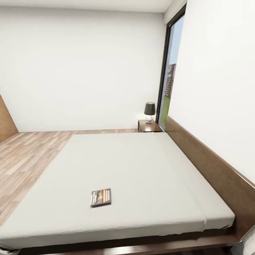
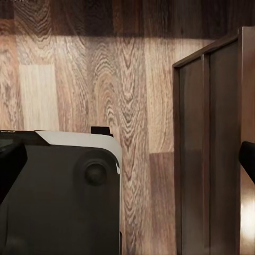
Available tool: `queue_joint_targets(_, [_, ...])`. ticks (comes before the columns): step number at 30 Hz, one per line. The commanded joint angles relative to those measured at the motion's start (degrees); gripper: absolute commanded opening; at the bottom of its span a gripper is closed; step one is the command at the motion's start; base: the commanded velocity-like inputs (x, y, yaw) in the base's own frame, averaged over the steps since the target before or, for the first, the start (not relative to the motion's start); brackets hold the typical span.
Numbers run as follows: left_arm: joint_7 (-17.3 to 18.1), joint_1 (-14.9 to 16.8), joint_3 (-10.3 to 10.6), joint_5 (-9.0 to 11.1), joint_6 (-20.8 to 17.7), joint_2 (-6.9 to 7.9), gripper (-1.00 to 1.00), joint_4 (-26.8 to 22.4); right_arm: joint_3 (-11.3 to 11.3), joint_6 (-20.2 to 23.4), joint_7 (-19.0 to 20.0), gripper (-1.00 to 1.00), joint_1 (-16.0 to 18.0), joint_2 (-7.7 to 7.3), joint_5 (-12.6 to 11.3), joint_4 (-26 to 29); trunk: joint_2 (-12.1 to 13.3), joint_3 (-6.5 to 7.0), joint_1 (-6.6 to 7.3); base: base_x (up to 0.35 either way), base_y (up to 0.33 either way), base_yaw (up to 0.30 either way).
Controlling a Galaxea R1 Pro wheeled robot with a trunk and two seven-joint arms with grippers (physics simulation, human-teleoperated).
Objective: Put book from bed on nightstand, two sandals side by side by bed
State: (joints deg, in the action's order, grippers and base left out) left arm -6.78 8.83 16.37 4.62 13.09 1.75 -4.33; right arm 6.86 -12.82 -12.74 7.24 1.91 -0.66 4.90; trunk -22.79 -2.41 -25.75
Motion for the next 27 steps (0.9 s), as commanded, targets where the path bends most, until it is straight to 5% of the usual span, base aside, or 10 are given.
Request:
queue_joint_targets(1, [-0.2,0.0,0.5,0.5,0.2,0.01,1.0,0.0,0.4,-0.1,-0.4,1.0,0.1,0.01,-0.1,-0.1,-0.1,-0.13,-0.03,0.008,0.0,0.0])
queue_joint_targets(27, [-0.2,0.0,0.4,0.5,0.8,0.16,1.0,-0.2,0.4,-0.1,-0.4,1.0,0.1,-0.18,-0.1,-0.2,-0.1,-0.13,-0.03,0.001,0.015,0.0])
